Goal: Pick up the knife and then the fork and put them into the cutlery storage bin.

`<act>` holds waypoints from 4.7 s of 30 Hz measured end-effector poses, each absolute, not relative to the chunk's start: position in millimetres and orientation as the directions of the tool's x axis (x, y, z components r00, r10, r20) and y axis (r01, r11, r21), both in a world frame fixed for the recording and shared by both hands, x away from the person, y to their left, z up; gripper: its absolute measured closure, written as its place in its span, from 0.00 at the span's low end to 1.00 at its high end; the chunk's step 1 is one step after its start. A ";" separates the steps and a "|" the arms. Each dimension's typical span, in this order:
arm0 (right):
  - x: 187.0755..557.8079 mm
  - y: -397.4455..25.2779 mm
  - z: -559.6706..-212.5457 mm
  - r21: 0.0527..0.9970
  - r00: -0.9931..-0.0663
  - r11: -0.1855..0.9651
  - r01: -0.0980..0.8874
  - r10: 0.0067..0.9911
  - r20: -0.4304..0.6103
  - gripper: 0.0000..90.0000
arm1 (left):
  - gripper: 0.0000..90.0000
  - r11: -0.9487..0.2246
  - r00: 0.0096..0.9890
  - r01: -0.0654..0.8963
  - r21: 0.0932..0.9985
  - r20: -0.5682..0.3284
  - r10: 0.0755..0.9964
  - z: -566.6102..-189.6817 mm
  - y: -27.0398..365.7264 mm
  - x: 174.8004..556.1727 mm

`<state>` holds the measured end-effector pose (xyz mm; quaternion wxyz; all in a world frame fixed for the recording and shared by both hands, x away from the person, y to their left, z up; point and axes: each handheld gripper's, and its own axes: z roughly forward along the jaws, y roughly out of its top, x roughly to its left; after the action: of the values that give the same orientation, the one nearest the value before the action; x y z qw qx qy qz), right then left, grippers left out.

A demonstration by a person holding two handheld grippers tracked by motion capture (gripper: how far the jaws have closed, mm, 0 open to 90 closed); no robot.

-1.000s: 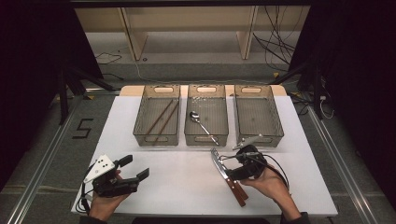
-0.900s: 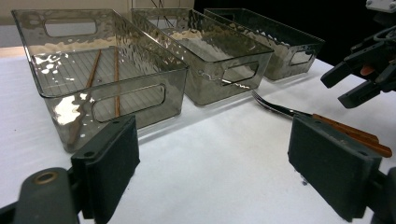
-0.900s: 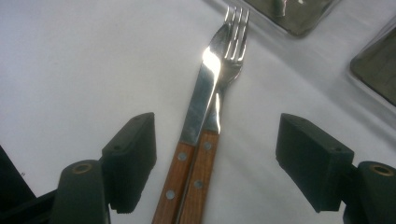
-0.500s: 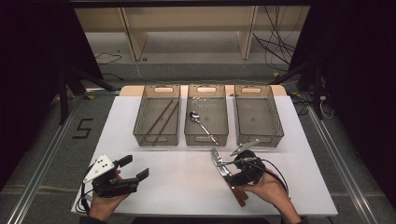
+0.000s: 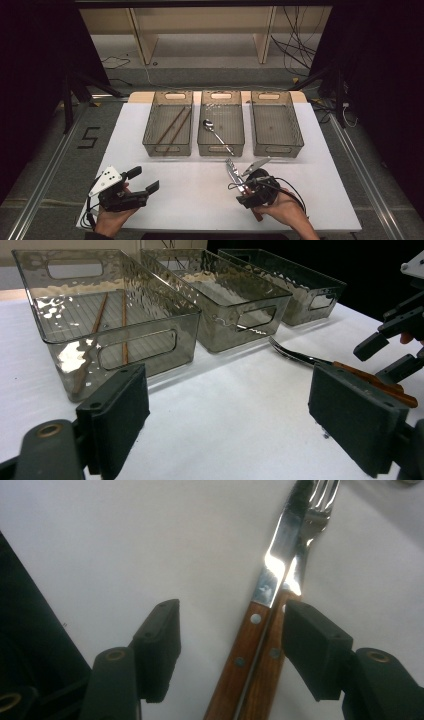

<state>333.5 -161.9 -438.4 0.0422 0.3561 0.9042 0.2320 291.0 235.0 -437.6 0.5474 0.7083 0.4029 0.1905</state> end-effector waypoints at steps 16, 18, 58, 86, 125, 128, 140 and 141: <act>326.0 -164.8 -449.6 0.428 -0.728 0.631 0.647 0.677 0.104 0.55 | 0.18 -0.087 0.605 0.362 0.928 -0.163 0.779 -437.4 233.6 292.2; 324.6 -166.3 -450.0 0.433 -0.722 0.622 0.652 0.683 0.107 0.56 | 0.18 -0.087 0.605 0.362 0.928 -0.163 0.779 -437.4 233.5 291.6; 320.7 -149.6 -462.0 0.355 -0.680 0.630 0.690 0.733 0.020 0.77 | 0.18 -0.099 0.615 0.362 0.927 -0.157 0.773 -438.6 229.7 291.3; 326.6 -144.2 -458.8 0.279 -0.712 0.676 0.682 0.701 0.039 0.84 | 0.18 -0.108 0.618 0.362 0.926 -0.152 0.771 -438.7 230.0 291.2; 357.8 -193.0 -386.6 0.530 -0.676 0.527 0.664 0.727 0.124 0.86 | 0.18 -0.099 0.611 0.362 0.927 -0.156 0.776 -438.6 231.2 291.6; 366.8 -200.6 -381.6 0.551 -0.656 0.495 0.672 0.743 0.134 0.86 | 0.18 -0.100 0.612 0.361 0.927 -0.155 0.776 -438.5 231.2 291.7; 410.8 -219.1 -359.4 0.636 -0.573 0.367 0.679 0.807 0.145 0.86 | 0.18 -0.096 0.609 0.363 0.927 -0.158 0.777 -438.6 231.6 291.7; 415.0 -220.1 -357.4 0.638 -0.564 0.361 0.680 0.814 0.141 0.86 | 0.18 -0.096 0.609 0.362 0.927 -0.157 0.777 -438.6 231.7 291.7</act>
<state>415.0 -220.1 -357.4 0.0999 0.4561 0.8189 0.3337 291.7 231.7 -438.6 0.5414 0.7151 0.3983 0.1918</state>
